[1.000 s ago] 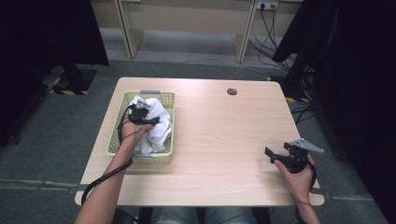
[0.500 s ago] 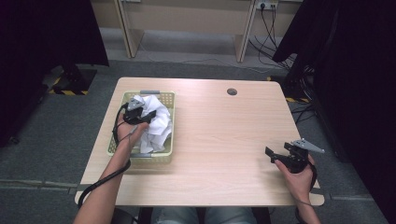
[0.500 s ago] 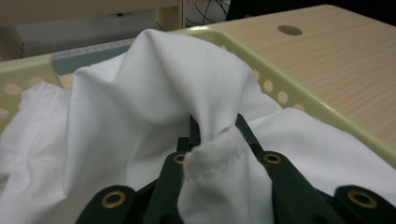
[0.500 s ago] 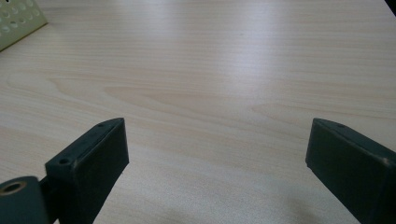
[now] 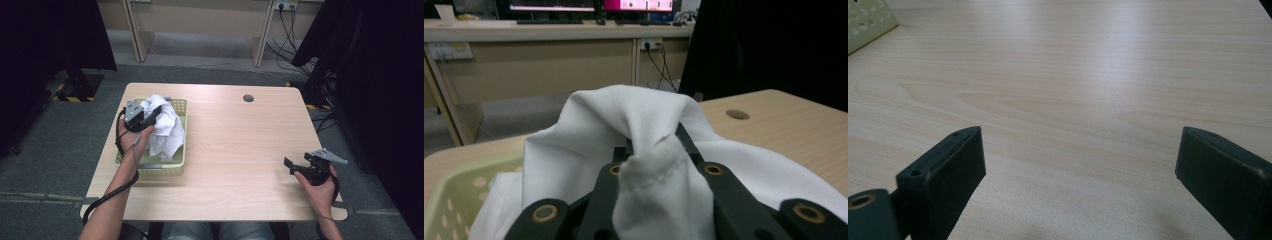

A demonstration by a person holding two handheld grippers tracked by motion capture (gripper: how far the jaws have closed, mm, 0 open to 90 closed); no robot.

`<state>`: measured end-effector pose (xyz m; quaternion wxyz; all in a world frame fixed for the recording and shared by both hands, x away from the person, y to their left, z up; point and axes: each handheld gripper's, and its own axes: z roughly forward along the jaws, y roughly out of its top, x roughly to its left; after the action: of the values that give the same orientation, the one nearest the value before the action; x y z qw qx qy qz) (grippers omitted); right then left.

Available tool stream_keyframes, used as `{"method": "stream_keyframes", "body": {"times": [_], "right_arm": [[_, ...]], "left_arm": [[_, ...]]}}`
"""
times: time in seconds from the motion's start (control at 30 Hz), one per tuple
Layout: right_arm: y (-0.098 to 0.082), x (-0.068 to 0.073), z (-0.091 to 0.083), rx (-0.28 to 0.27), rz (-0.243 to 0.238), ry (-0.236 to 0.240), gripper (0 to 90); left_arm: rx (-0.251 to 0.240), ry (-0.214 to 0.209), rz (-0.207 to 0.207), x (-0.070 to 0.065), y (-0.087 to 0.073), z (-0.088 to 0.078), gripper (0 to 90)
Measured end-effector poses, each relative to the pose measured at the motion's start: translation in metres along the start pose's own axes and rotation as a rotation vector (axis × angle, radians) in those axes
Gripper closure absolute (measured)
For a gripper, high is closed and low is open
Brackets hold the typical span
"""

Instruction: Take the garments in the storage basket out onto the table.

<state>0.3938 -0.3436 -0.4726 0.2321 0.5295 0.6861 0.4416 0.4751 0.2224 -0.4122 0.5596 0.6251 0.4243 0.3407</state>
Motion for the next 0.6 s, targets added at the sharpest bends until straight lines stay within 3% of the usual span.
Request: {"method": "stream_keyframes", "body": {"times": [0.3,0.6], "right_arm": [[0.000,0.000,0.000,-0.003,0.000,0.000,6.2],[0.000,0.000,0.000,-0.003,-0.001,0.000,6.2]], "left_arm": [[-0.122,0.005,0.011,-0.005,0.017,-0.007,83.0],[-0.208,0.021,0.021,-0.007,0.035,-0.015,82.9]]}}
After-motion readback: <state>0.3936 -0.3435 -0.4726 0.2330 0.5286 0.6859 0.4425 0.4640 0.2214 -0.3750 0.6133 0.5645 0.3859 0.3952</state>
